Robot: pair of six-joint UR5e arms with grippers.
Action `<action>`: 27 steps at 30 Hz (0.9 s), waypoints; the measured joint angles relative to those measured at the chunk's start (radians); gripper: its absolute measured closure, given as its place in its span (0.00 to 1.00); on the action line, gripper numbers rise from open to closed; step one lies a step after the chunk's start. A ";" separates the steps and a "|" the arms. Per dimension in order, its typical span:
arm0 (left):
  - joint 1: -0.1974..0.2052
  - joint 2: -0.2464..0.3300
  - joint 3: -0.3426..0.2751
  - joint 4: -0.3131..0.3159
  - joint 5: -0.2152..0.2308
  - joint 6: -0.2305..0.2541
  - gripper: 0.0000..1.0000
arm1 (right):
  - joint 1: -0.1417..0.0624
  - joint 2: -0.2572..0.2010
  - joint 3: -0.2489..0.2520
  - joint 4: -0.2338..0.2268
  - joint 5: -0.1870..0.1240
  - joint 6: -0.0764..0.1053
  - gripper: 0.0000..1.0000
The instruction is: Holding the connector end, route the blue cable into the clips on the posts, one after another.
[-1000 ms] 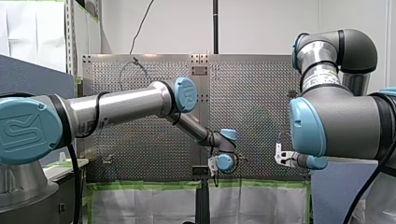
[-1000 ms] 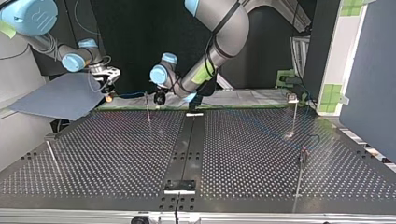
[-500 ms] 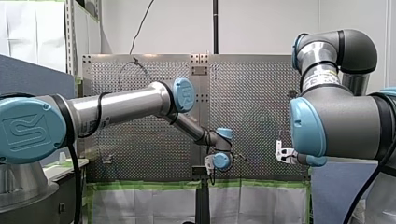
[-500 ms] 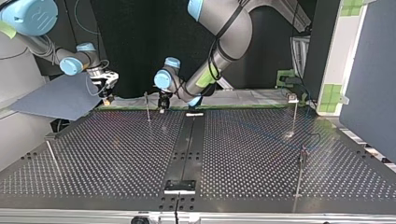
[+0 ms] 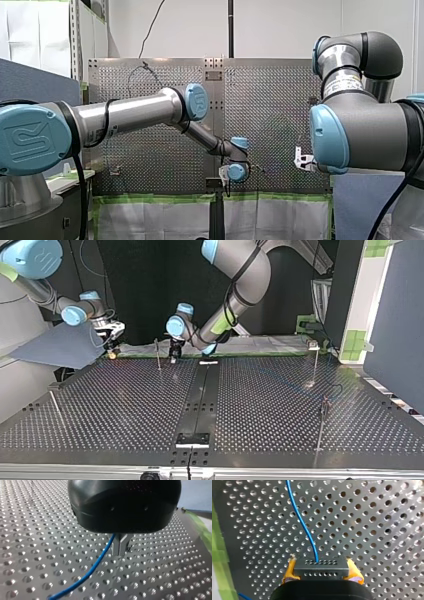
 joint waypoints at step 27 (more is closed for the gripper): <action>0.005 0.010 0.000 0.006 0.004 0.055 0.60 | 0.005 0.036 -0.060 0.020 -0.008 0.005 1.00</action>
